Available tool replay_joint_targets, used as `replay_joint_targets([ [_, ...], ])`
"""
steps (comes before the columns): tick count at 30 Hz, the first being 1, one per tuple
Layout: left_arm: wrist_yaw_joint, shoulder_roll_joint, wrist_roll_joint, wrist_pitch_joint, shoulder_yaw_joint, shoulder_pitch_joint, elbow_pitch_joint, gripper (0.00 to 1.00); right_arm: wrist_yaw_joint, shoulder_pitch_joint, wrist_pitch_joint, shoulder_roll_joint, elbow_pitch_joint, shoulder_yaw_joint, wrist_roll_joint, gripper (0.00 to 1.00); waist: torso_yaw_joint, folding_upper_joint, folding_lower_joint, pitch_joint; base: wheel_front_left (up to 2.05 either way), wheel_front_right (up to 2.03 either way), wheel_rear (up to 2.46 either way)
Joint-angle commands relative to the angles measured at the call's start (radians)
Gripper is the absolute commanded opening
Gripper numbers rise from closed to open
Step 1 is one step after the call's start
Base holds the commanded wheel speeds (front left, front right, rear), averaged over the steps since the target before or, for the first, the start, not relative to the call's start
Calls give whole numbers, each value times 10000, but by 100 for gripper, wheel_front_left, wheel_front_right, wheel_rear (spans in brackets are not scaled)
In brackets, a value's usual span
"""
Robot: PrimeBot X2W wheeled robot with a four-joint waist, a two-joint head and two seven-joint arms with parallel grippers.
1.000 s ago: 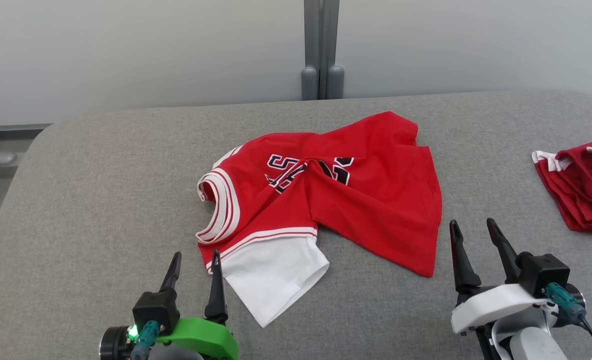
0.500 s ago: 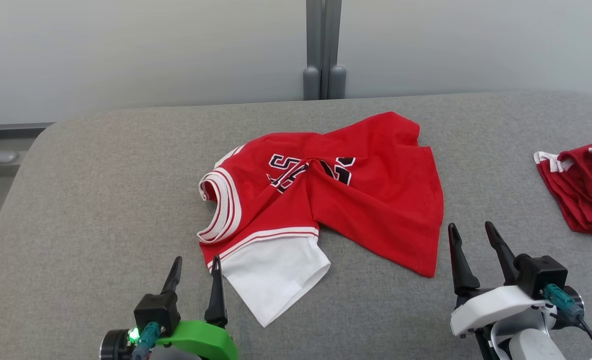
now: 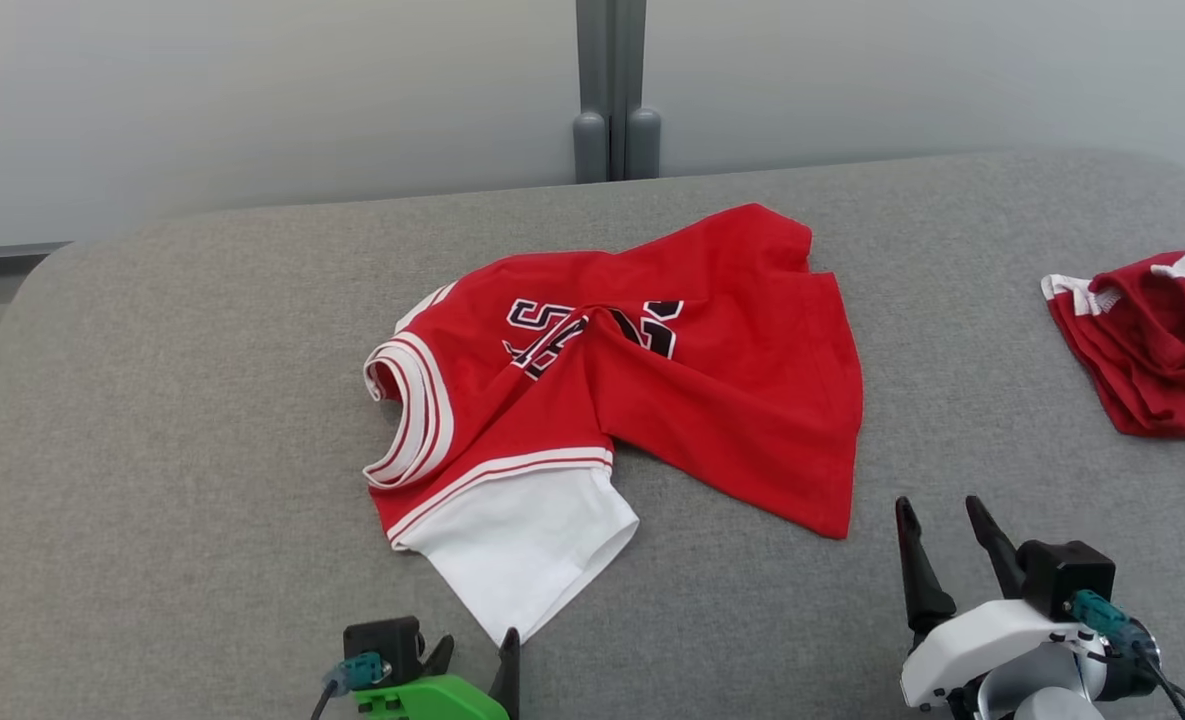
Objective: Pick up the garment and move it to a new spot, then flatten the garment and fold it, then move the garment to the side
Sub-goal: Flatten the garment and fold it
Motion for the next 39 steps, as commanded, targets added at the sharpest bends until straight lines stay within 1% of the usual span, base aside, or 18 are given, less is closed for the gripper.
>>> replay_joint_targets([
  [1, 98, 6, -111, 128, -52, 39, -24, 100, -10, -38, 42, -26, 109, 52, 56, 100, -162, 0, 0, 97, 0, 0, 0],
  [7, 361, -19, -632, 709, -278, -102, 25, 100, -10, -212, 103, -24, 461, 258, 39, 100, -408, 0, 0, 183, 0, 0, 0],
  [13, 434, -31, -1423, 779, -351, -269, 160, 100, -10, -479, 90, -26, 881, 569, 99, 100, -516, 0, 0, 203, 0, 0, 0],
  [15, 458, -33, -1887, 718, -394, -332, 164, 100, -8, -611, 72, -23, 1072, 681, 114, 100, -507, 0, 0, 212, 0, 0, 0],
  [17, 517, -34, -2107, 628, -499, -445, 218, 98, -10, -726, 46, -26, 1279, 756, 143, 100, -481, 0, 0, 207, 0, 0, 0],
  [19, 591, -35, -2329, 507, -622, -541, 297, 86, -10, -848, 12, -26, 1469, 784, 159, 100, -442, 0, 0, 210, 0, 0, 0],
  [20, 634, -32, -2482, 439, -662, -589, 338, 61, -8, -940, -2, -28, 1591, 800, 159, 100, -416, 0, 0, 213, 0, 0, 0],
  [22, 708, -32, -2627, 316, -801, -727, 465, 38, -10, -1067, -22, -25, 1798, 836, 115, 100, -368, 0, 0, 218, 0, 0, 0],
  [23, 713, -32, -2725, 263, -863, -783, 526, 38, -8, -1126, -30, -25, 1896, 856, 73, 100, -345, 0, 0, 221, 0, 0, 0],
  [24, 732, -30, -2815, 178, -951, -853, 605, 2, -10, -1187, -48, -28, 2006, 861, 52, 100, -317, 0, 0, 226, 0, 0, 0],
  [25, 759, -28, -2886, 109, -1013, -917, 670, 0, -10, -1250, -70, -28, 2095, 854, 47, 100, -294, 0, 0, 235, 0, 0, 0],
  [31, 795, -26, -3170, -388, -1396, -1331, 999, 0, -10, -1612, -135, -28, 2661, 714, -11, 100, -130, 0, 0, 353, 0, 0, 0],
  [35, 808, -20, -2915, -816, -1550, -1562, 1002, 0, -10, -1785, -169, -26, 3034, 649, 127, 100, 23, 0, 0, 462, 0, 0, 0],
  [39, 893, 220, -2716, -1127, -1550, -1587, 578, 0, -10, -2030, -178, -29, 3489, 594, 187, 100, 232, 0, 0, 552, 0, 0, 0],
])
